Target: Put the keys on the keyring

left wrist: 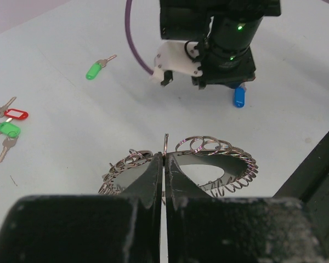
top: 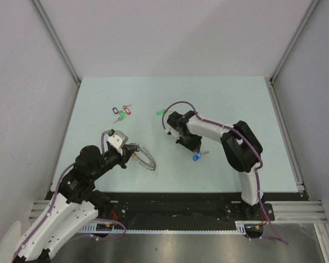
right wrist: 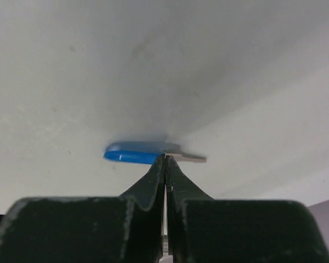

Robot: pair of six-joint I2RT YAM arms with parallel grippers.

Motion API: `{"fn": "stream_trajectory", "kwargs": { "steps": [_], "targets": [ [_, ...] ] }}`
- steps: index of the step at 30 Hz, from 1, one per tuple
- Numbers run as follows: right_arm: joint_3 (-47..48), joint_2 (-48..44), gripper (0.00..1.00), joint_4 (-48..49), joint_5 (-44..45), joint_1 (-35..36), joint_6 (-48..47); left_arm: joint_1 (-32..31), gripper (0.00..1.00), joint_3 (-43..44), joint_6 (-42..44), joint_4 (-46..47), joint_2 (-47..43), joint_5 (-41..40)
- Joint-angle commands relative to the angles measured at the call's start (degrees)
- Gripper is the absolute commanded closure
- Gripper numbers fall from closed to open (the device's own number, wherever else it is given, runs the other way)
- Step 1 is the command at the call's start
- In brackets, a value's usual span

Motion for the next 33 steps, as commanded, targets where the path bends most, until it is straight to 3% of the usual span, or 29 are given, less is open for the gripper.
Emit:
{"fn": "stream_trajectory", "kwargs": {
  "steps": [1,7,13,16,23,33],
  "targets": [
    [8.4,5.5,1.0,-0.6,-1.4,1.4,-3.9,0.2,1.0,0.7,0.7,3.0,-0.3,1.1],
    [15.0,11.5,0.98,-0.9,-0.8,3.3,-6.4,0.3,1.0,0.7,0.7,3.0,-0.3,1.1],
    [17.4,13.1,0.87,1.1,0.4,3.8,-6.7,0.2,1.0,0.6,0.7,2.9,0.0,1.1],
    [16.6,10.6,0.77,3.3,0.4,4.0,-6.8,0.3,1.0,0.6,0.7,2.9,0.2,1.1],
    [7.5,-0.7,0.62,12.2,-0.3,3.4,-7.8,0.3,1.0,0.7,0.8,2.9,0.3,1.1],
    [-6.7,-10.8,0.62,20.2,-9.0,-3.9,-9.6,0.3,1.0,0.7,0.8,2.7,0.4,1.1]
  ]
}}
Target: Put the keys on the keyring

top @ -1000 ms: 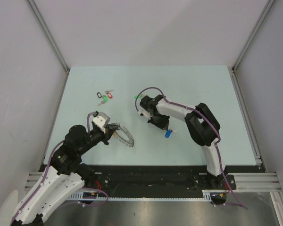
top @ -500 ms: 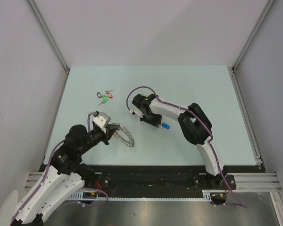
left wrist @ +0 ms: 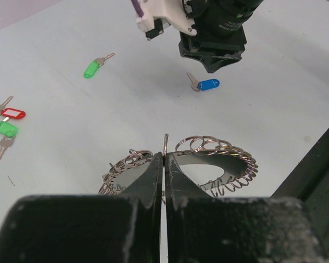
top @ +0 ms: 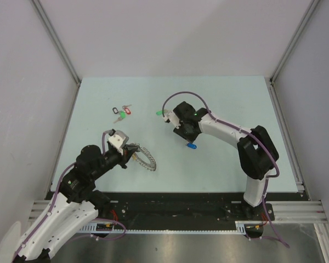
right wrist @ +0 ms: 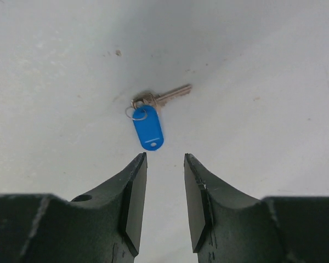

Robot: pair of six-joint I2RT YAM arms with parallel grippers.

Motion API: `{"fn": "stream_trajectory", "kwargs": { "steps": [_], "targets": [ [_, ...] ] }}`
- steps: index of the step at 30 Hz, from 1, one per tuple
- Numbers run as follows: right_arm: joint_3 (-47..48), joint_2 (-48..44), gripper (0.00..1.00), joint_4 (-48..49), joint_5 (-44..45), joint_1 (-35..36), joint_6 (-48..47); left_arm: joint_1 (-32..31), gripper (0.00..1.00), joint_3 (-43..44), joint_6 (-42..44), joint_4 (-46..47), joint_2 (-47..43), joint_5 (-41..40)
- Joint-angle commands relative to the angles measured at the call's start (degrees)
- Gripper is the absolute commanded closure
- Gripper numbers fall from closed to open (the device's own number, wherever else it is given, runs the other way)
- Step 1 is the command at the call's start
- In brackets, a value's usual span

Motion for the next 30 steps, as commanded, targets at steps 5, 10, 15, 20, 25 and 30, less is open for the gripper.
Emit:
{"fn": "stream_trajectory", "kwargs": {
  "steps": [5,10,15,20,25,30],
  "targets": [
    [-8.0,-4.1,0.62,10.8,-10.0,-5.5,-8.0,0.2,1.0,0.8,0.9,2.6,0.1,0.7],
    [-8.3,-2.6,0.63,12.4,-15.8,-8.7,-9.5,0.2,1.0,1.0,0.9,2.6,0.2,0.7],
    [-8.3,0.0,0.67,13.8,-12.6,-9.9,-6.3,0.3,1.0,1.0,1.0,2.6,0.5,0.9],
    [-8.3,1.8,0.74,16.0,-8.7,-10.0,-4.6,0.3,1.0,0.9,0.9,2.6,0.6,1.0],
    [-8.3,1.1,0.75,21.4,-10.5,-10.0,-4.8,0.2,1.0,0.9,1.0,2.6,0.8,1.0],
    [-8.2,2.7,0.74,24.4,-10.5,-9.1,-4.6,0.2,1.0,0.9,0.9,2.6,0.9,1.1]
  ]
}}
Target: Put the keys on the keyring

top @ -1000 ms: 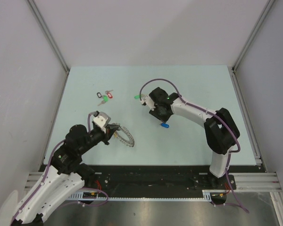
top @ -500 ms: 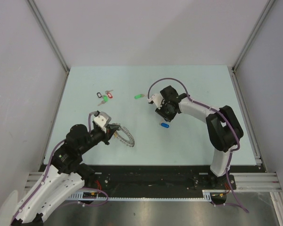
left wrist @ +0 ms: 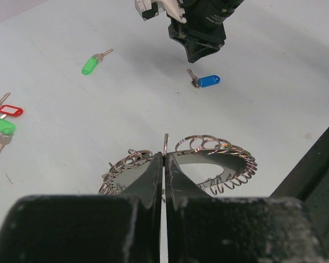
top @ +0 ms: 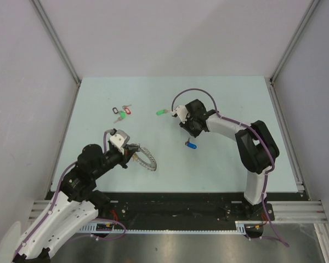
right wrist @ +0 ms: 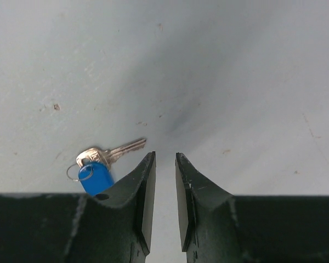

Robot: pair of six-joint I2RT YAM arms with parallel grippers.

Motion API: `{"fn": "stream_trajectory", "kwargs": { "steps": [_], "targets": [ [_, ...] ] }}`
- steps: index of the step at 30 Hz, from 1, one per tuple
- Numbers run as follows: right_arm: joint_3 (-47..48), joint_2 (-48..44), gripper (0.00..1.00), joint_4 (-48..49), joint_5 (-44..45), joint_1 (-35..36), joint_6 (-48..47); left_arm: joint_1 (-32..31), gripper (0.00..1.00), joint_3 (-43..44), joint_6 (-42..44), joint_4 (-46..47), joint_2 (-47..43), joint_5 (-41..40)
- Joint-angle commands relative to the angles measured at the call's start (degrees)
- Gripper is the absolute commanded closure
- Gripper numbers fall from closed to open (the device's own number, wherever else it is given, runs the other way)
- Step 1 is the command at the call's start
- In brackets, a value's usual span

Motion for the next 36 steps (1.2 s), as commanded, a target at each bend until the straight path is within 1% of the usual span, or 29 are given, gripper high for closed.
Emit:
{"fn": "stream_trajectory", "kwargs": {
  "steps": [1,8,11,15,28,33,34,36],
  "targets": [
    [0.6,1.5,0.74,5.4,0.0,1.3,0.9,0.3,1.0,0.9,0.9,2.6,-0.1,1.0],
    [0.7,4.3,0.75,5.1,0.4,1.8,1.2,0.3,1.0,0.9,1.0,2.5,-0.3,0.9],
    [0.7,4.3,0.75,3.8,1.0,2.0,2.0,0.3,1.0,0.9,0.9,2.5,-0.3,0.8],
    [0.4,3.8,0.75,-0.2,1.7,2.0,3.4,0.2,1.0,0.9,0.9,2.5,-0.3,0.9],
    [-7.1,-4.7,0.77,-5.8,2.7,2.2,10.9,0.2,1.0,0.9,1.0,2.7,-0.6,1.1],
    [-9.1,-7.5,0.77,-7.3,2.7,3.5,11.4,0.3,1.0,0.9,0.9,2.7,-0.7,1.1],
    [-9.3,-8.1,0.77,-6.9,4.4,3.6,11.4,0.3,1.0,0.9,1.0,2.7,-0.7,1.2],
    [-9.5,-10.1,0.77,-6.6,4.6,3.7,11.4,0.2,1.0,0.9,1.0,2.7,-0.8,1.1]
  ]
}}
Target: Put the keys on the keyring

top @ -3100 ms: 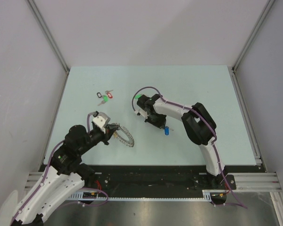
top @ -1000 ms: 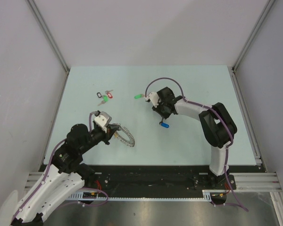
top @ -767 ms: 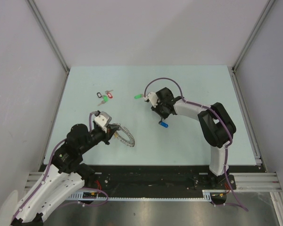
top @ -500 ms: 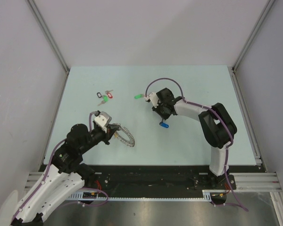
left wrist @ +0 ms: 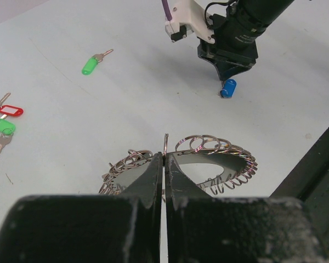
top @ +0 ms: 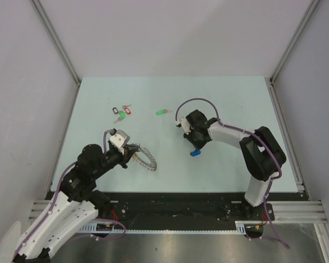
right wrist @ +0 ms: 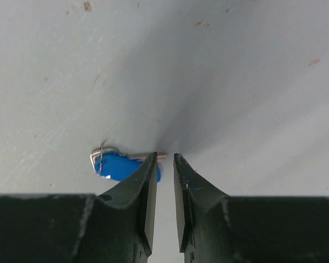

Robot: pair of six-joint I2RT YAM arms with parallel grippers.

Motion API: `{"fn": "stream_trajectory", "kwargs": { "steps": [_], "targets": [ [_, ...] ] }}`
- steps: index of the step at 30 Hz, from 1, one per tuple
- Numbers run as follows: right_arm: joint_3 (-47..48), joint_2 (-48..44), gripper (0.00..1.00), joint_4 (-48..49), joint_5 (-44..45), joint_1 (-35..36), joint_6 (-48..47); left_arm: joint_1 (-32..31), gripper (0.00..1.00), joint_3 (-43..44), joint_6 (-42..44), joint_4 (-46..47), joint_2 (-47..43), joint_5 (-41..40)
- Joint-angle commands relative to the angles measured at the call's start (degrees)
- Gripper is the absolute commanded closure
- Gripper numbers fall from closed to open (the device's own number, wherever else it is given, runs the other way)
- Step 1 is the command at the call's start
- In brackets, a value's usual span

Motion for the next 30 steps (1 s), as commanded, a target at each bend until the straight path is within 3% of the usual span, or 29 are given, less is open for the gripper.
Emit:
{"fn": "stream_trajectory", "kwargs": {
  "steps": [1,9,16,30],
  "targets": [
    [-1.2,-5.2,0.77,-1.4,2.1,1.1,1.2,0.3,0.99,0.9,0.9,2.6,-0.8,1.0],
    [-5.3,-12.3,0.74,3.6,1.9,4.1,10.0,0.3,0.99,0.9,0.9,2.7,-0.9,1.0],
    [-14.5,-18.2,0.74,14.5,4.6,7.2,19.8,0.2,1.0,0.9,0.9,2.7,-0.9,1.1],
    [-19.4,-15.7,0.74,22.9,10.2,8.4,24.2,0.3,1.0,0.9,0.8,2.7,-0.5,1.1]
  ]
}}
